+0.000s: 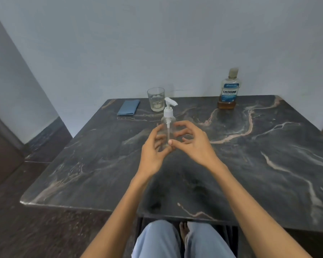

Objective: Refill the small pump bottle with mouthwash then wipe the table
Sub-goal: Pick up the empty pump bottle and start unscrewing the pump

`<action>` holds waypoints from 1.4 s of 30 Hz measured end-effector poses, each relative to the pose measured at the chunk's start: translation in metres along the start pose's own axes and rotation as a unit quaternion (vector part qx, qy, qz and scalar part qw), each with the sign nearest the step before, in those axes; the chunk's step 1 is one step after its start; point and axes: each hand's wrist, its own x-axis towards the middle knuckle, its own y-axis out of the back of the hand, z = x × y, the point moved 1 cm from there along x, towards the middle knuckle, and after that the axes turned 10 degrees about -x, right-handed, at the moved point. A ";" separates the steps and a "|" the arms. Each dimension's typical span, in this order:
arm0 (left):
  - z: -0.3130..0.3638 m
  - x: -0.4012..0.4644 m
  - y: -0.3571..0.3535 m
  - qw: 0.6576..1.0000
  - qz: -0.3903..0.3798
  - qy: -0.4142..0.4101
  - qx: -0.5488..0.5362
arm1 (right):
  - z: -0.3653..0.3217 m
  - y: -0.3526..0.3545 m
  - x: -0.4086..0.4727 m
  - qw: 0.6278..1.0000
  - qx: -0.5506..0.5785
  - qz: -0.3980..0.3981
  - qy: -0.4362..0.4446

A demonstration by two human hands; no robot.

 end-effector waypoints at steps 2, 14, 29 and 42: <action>-0.004 -0.017 0.001 1.000 0.018 0.000 -0.003 | -0.001 -0.008 -0.018 1.000 0.006 0.004 0.004; -0.016 -0.055 0.000 0.998 0.052 0.021 -0.015 | 0.000 -0.028 -0.057 1.000 -0.026 0.012 0.008; -0.032 -0.054 0.006 0.998 0.054 0.039 0.009 | 0.012 -0.048 -0.057 0.999 -0.025 0.023 -0.016; -0.045 -0.053 0.008 0.997 0.058 0.013 0.049 | 0.001 -0.054 -0.055 0.998 0.016 0.041 -0.036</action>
